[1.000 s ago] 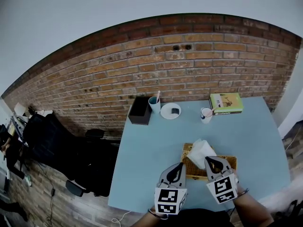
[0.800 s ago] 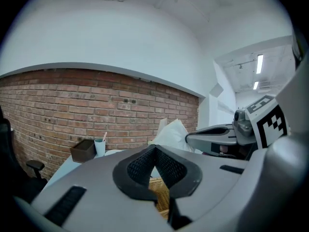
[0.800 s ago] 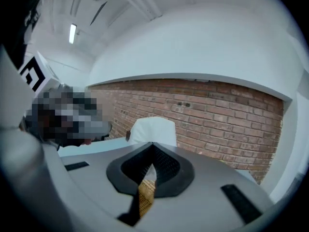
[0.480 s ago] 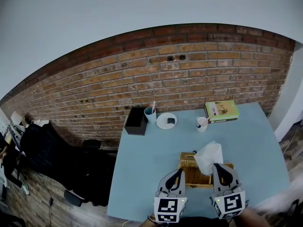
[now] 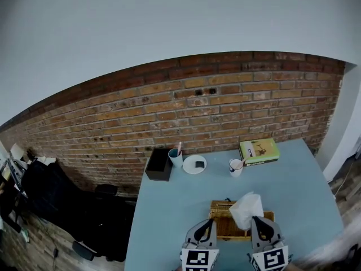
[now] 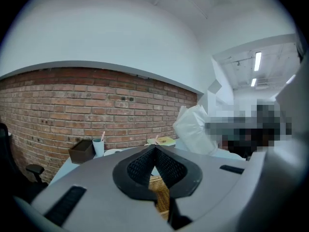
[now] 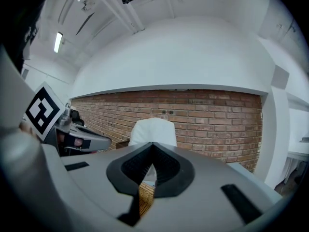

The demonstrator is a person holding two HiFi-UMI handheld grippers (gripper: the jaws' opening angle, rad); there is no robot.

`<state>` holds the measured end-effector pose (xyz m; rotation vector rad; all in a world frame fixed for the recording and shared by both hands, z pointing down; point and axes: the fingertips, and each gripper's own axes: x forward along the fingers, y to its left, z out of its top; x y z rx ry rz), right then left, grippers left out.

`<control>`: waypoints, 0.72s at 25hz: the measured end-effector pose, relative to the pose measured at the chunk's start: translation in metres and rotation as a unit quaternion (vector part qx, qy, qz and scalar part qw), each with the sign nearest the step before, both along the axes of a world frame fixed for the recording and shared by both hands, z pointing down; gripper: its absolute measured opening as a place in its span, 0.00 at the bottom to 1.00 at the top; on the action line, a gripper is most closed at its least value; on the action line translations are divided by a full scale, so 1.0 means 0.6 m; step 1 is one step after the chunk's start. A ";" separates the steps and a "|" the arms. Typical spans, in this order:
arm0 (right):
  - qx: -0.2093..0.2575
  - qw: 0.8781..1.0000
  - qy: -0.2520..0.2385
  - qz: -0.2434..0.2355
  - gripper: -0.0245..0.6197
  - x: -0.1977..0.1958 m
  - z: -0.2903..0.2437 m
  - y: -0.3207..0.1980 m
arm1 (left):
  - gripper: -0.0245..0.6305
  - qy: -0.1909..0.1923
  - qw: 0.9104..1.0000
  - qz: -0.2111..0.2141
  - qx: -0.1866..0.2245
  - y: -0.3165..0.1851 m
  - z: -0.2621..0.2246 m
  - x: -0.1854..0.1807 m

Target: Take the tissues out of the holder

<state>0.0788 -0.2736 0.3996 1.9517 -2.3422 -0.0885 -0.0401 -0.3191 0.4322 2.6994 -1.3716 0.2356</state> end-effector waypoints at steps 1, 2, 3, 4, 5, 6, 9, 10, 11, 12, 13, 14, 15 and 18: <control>-0.001 1.000 -0.002 0.002 0.04 0.002 0.001 0.001 | 0.03 -0.006 1.000 0.001 0.005 0.001 0.001 0.002; -0.001 1.000 -0.002 0.002 0.04 0.004 0.001 0.002 | 0.03 -0.007 1.000 0.002 0.007 0.003 0.002 0.004; -0.001 1.000 -0.001 0.003 0.04 0.005 0.002 0.003 | 0.03 -0.006 1.000 0.003 0.004 0.006 0.004 0.006; -0.002 1.000 0.001 0.003 0.04 0.007 0.003 0.004 | 0.03 -0.005 1.000 0.005 0.000 0.008 0.007 0.008; -0.003 1.000 0.002 0.003 0.04 0.009 0.005 0.004 | 0.03 -0.004 1.000 0.007 -0.003 0.010 0.009 0.010; -0.004 1.000 0.004 0.004 0.04 0.010 0.007 0.002 | 0.03 -0.004 1.000 0.009 -0.005 0.009 0.011 0.011; -0.006 1.000 0.007 0.005 0.04 0.011 0.012 -0.005 | 0.03 -0.004 1.000 0.010 -0.009 0.006 0.015 0.013; -0.007 1.000 0.007 0.005 0.04 0.011 0.013 -0.006 | 0.03 -0.003 1.000 0.010 -0.011 0.005 0.017 0.013; -0.009 1.000 0.007 0.004 0.04 0.010 0.015 -0.008 | 0.03 -0.002 1.000 0.010 -0.013 0.004 0.019 0.013; -0.010 1.000 0.007 0.003 0.04 0.009 0.016 -0.009 | 0.03 0.000 1.000 0.009 -0.015 0.004 0.021 0.012; -0.011 1.000 0.008 0.002 0.04 0.008 0.018 -0.011 | 0.03 0.001 1.000 0.008 -0.017 0.003 0.022 0.012; -0.012 1.000 0.009 0.000 0.04 0.006 0.020 -0.013 | 0.03 0.001 1.000 0.008 -0.018 0.002 0.023 0.012; -0.015 1.000 0.011 -0.002 0.04 0.004 0.022 -0.015 | 0.03 0.002 1.000 0.007 -0.020 0.000 0.024 0.011; -0.026 0.999 0.027 -0.009 0.04 0.000 0.029 -0.021 | 0.03 -0.001 1.000 0.007 -0.022 -0.006 0.026 0.010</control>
